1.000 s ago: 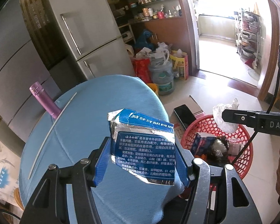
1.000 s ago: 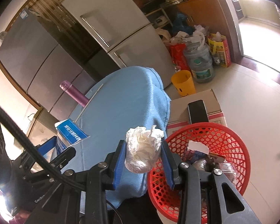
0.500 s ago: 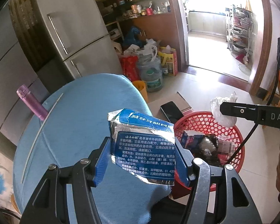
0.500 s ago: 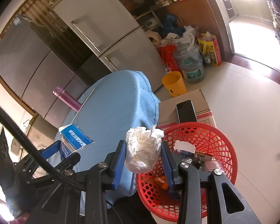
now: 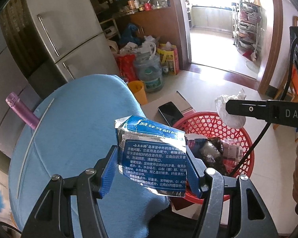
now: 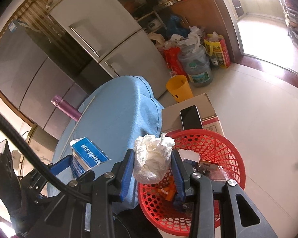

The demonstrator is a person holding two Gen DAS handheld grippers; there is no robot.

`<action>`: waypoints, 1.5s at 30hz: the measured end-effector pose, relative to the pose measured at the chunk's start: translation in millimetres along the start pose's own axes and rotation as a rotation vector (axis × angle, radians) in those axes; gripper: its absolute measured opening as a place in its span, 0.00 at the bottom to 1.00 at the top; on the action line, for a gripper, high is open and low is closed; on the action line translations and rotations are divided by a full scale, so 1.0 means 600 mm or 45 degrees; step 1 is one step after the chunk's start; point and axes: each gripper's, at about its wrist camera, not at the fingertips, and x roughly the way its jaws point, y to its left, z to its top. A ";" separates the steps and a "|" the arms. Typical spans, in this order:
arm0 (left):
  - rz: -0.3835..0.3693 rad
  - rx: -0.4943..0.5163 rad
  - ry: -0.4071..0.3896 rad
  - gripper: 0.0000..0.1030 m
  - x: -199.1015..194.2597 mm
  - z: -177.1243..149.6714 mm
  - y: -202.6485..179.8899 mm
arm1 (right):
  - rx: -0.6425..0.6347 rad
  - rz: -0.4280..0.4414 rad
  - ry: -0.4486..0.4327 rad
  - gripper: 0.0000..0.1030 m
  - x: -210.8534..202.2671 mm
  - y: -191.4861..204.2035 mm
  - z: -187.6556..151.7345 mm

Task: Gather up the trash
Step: 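Carry the tissue in the right gripper while the left carries the toothpaste box over the basket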

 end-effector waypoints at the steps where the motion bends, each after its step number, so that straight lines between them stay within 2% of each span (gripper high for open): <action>1: -0.003 0.004 0.006 0.62 0.003 0.000 -0.003 | 0.006 -0.003 0.001 0.39 0.000 -0.004 0.000; 23: -0.075 0.058 0.123 0.62 0.049 -0.016 -0.046 | 0.131 -0.076 0.131 0.40 0.041 -0.077 -0.016; 36: -0.280 -0.003 0.203 0.62 0.085 -0.026 -0.050 | 0.253 -0.125 0.254 0.40 0.073 -0.122 -0.031; 45: -0.317 0.017 0.250 0.63 0.104 -0.040 -0.070 | 0.289 -0.142 0.305 0.40 0.086 -0.133 -0.039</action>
